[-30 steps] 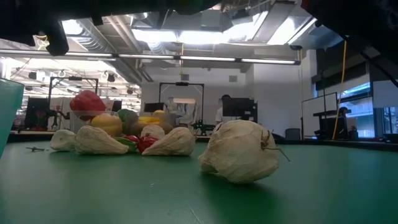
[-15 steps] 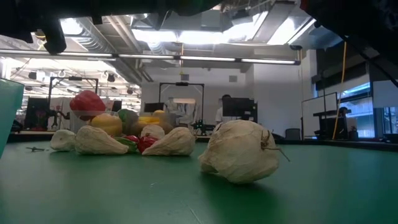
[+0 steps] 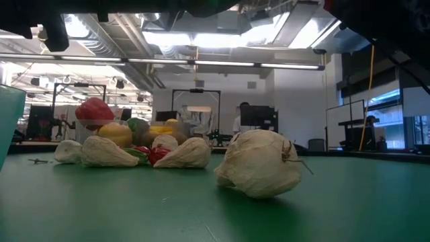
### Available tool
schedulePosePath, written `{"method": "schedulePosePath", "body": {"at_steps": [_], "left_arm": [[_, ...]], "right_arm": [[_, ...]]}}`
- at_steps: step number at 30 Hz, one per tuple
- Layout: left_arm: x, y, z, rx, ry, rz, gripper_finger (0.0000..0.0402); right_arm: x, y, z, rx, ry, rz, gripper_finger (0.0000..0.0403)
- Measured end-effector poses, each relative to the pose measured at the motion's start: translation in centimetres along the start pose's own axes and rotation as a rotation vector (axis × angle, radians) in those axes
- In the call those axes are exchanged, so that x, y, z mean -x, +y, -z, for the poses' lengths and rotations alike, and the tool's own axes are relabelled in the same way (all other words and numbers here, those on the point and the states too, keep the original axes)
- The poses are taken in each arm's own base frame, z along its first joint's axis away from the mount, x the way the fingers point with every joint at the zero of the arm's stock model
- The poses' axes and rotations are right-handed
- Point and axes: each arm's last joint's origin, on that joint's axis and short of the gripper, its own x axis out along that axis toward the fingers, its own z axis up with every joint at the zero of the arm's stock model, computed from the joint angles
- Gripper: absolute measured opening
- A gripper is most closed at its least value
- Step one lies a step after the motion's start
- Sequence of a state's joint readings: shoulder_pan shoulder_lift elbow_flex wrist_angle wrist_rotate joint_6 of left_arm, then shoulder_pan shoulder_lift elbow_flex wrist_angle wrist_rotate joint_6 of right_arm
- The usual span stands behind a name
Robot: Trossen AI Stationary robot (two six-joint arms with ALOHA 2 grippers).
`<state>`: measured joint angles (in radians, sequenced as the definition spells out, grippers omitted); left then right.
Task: Sort produce into baskets
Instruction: Put the white garlic into the blue bin
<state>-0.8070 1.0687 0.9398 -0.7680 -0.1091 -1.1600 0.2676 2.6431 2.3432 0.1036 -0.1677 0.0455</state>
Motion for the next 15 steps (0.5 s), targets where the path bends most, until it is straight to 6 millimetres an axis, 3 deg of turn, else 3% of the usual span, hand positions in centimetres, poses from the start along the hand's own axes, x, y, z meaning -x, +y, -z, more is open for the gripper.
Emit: {"method": "schedulePosePath", "body": {"at_steps": [15], "left_arm": [[-0.32,0.76,0.40,0.278,0.031,-0.102,0.0386]], "right_arm": [[-0.01,-0.10,0.03,-0.003,0.001,0.041,0.0199]]}}
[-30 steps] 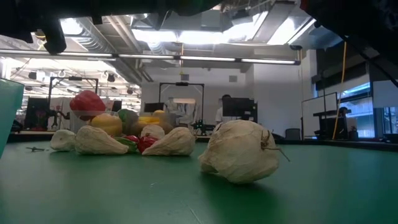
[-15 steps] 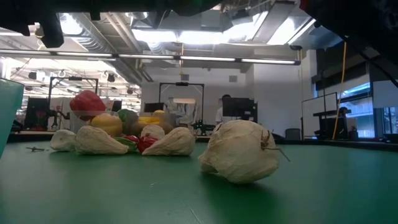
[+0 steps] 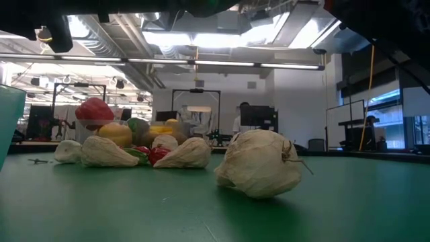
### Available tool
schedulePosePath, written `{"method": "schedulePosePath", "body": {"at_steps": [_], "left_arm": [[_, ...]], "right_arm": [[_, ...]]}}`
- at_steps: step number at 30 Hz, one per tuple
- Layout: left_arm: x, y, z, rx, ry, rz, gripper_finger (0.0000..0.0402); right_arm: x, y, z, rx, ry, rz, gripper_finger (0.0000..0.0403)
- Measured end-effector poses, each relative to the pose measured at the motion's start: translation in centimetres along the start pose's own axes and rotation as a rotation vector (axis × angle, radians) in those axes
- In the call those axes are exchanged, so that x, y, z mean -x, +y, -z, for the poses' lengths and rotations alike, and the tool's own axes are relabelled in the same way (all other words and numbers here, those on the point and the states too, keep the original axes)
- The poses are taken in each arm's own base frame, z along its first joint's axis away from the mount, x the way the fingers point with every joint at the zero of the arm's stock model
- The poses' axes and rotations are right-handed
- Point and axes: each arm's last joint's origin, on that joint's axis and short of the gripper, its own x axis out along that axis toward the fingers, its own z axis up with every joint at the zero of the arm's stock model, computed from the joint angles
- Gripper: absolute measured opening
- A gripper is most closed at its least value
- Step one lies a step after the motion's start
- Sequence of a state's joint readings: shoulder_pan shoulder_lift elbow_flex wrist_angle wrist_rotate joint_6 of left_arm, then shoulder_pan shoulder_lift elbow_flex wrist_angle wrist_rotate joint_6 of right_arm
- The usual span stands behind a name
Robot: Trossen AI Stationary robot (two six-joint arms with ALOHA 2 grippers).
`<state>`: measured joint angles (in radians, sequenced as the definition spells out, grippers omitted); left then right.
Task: Sort produce into baskets
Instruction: Put the white garlic into the blue bin
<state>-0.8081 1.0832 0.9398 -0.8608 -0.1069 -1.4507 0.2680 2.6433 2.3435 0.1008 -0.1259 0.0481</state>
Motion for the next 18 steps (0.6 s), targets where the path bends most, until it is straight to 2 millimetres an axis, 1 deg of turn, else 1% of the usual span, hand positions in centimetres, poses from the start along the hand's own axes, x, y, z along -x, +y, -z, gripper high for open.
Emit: {"method": "schedulePosePath", "body": {"at_steps": [4,9,12,14,18], "left_arm": [[0.0,-0.1,0.3,0.045,0.008,0.010,0.0386],[0.1,-0.2,1.0,0.035,0.026,0.015,0.0386],[0.1,-0.2,1.2,0.037,0.004,0.008,0.0386],[-0.2,-0.2,1.2,0.032,-0.014,-0.002,0.0386],[-1.4,-0.5,1.4,0.014,-0.012,-0.051,0.0386]], "right_arm": [[0.0,0.0,0.0,0.000,-0.001,0.003,0.0199],[0.0,-0.1,0.0,0.001,-0.003,0.004,0.0199],[0.0,-0.1,0.0,0.001,-0.003,0.004,0.0199],[0.0,-0.1,-0.1,0.001,-0.005,0.004,0.0199],[0.0,-0.1,-0.1,0.002,-0.011,0.004,0.0199]]}}
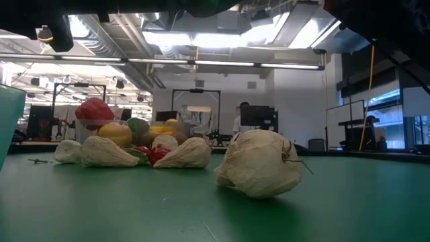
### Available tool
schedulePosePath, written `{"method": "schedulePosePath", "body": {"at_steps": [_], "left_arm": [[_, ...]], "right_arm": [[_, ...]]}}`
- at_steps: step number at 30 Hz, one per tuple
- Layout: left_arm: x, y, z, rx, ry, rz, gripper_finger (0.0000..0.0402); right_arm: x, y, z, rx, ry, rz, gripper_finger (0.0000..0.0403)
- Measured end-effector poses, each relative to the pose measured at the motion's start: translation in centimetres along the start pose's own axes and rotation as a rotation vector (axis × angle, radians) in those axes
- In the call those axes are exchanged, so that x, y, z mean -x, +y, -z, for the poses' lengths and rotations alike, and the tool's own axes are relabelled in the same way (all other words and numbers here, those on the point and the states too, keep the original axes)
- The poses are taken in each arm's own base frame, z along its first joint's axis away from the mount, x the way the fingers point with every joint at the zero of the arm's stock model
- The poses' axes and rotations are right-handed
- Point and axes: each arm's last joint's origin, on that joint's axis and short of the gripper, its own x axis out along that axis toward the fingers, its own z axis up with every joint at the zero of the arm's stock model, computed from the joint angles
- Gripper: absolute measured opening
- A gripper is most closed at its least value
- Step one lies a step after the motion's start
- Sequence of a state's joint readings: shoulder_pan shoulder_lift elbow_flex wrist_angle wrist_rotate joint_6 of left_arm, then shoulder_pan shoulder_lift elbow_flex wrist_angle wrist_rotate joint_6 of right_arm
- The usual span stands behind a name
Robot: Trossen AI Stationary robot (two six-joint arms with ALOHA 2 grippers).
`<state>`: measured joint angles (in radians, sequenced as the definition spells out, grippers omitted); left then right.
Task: Sort produce into baskets
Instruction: Put the white garlic into the blue bin
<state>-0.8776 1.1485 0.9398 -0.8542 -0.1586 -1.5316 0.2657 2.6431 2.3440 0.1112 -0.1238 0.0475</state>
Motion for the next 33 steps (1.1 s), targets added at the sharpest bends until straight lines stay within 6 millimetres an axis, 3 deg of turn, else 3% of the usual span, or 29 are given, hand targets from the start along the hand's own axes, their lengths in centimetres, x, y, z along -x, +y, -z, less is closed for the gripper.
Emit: {"method": "schedulePosePath", "body": {"at_steps": [9,33], "left_arm": [[-1.6,-0.6,0.4,-0.014,0.069,-0.031,0.0380],[-1.1,-0.5,0.3,-0.029,0.058,-0.013,0.0237]], "right_arm": [[0.1,0.0,-0.3,0.000,0.000,0.000,0.0199],[0.1,0.1,-0.3,0.001,0.003,-0.007,0.0199]]}}
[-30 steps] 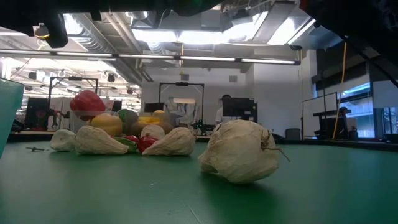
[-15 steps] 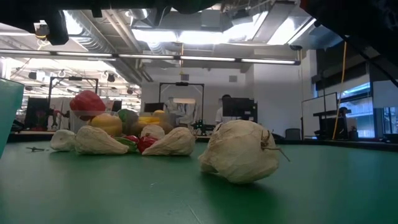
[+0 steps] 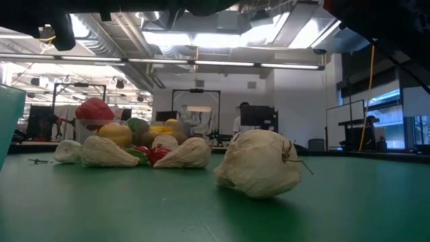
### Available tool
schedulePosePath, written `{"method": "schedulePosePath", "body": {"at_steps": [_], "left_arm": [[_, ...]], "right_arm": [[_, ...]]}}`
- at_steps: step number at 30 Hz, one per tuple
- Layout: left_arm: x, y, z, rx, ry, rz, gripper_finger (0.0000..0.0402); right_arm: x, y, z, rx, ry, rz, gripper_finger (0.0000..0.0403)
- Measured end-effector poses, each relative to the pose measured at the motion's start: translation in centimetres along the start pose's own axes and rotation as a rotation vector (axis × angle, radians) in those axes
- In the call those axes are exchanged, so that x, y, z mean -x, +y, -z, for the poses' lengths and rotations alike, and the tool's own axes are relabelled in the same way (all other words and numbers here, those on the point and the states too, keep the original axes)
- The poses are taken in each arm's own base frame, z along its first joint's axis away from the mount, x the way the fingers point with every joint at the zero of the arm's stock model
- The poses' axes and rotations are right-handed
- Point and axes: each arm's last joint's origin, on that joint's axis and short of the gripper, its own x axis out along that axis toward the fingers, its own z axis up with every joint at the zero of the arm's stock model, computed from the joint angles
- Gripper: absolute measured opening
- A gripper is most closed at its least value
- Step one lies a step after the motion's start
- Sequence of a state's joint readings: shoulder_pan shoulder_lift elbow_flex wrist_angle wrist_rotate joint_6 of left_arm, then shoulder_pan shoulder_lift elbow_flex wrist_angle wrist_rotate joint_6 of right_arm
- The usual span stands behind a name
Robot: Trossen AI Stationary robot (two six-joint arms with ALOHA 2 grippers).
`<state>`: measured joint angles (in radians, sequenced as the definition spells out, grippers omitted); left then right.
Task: Sort produce into baskets
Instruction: Put the white garlic into the blue bin
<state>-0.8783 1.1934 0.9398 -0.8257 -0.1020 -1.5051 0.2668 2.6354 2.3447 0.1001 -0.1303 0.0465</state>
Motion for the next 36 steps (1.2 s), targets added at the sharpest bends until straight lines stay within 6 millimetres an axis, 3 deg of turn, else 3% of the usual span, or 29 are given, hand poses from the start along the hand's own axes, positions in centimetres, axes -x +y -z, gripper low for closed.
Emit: {"method": "schedulePosePath", "body": {"at_steps": [8,21,36], "left_arm": [[0.01,0.00,0.00,0.000,-0.001,0.001,0.0211],[0.01,0.01,-0.02,-0.001,-0.004,0.000,0.0208],[0.01,0.00,-0.02,-0.004,-0.004,0.000,0.0201]], "right_arm": [[0.02,-0.01,0.00,0.002,0.004,0.003,0.0199],[0.11,0.00,0.08,-0.003,0.033,0.004,0.0201],[0.11,0.00,0.16,-0.007,0.040,0.005,0.0245]]}}
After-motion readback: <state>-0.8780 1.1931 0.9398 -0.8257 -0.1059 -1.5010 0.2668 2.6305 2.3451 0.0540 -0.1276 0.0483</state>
